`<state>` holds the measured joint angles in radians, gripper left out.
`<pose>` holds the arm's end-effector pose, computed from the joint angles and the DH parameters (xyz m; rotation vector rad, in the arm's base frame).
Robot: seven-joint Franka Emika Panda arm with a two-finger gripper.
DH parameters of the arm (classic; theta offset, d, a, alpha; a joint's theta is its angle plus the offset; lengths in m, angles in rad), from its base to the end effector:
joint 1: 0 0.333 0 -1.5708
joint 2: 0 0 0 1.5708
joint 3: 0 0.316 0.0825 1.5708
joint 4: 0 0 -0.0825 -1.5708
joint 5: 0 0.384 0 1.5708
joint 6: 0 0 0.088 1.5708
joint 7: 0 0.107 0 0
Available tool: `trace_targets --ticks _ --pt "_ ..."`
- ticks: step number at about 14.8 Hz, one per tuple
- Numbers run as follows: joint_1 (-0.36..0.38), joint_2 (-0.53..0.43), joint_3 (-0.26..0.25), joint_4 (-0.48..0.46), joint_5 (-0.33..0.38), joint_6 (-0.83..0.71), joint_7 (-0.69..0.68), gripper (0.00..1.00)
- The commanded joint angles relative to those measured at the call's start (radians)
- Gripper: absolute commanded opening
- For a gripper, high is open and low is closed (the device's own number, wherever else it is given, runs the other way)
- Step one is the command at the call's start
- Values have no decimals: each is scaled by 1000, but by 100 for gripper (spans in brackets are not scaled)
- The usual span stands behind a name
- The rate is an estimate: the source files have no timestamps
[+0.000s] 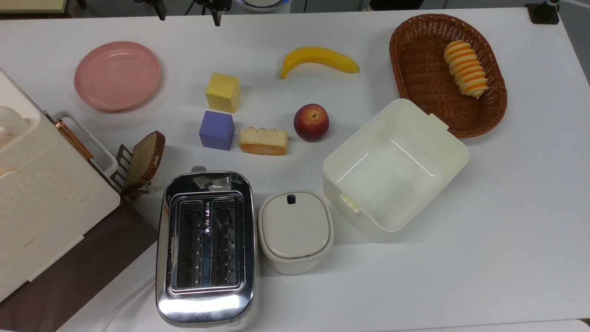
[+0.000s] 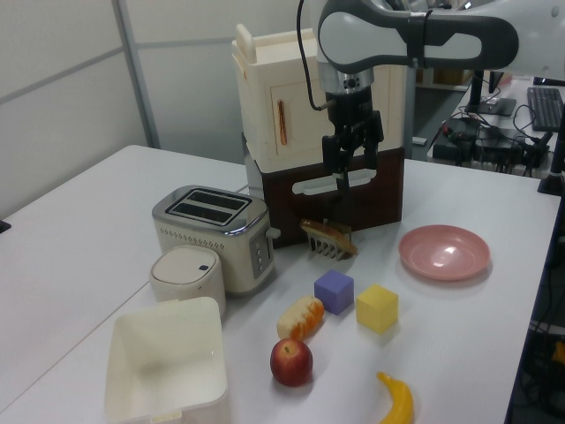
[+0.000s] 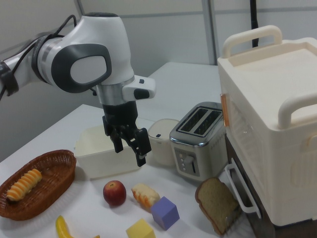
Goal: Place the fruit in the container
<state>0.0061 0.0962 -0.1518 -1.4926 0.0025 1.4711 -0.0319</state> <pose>0.5670 -0.0786 0.5992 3.1295 -0.1783 -0.1839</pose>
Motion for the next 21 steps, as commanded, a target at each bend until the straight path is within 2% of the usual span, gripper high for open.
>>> trace_targets --ticks 1,21 --pt "-1 -24 9 -28 -10 6 4 100" --pt "14 -27 11 -23 -7 -5 23 100"
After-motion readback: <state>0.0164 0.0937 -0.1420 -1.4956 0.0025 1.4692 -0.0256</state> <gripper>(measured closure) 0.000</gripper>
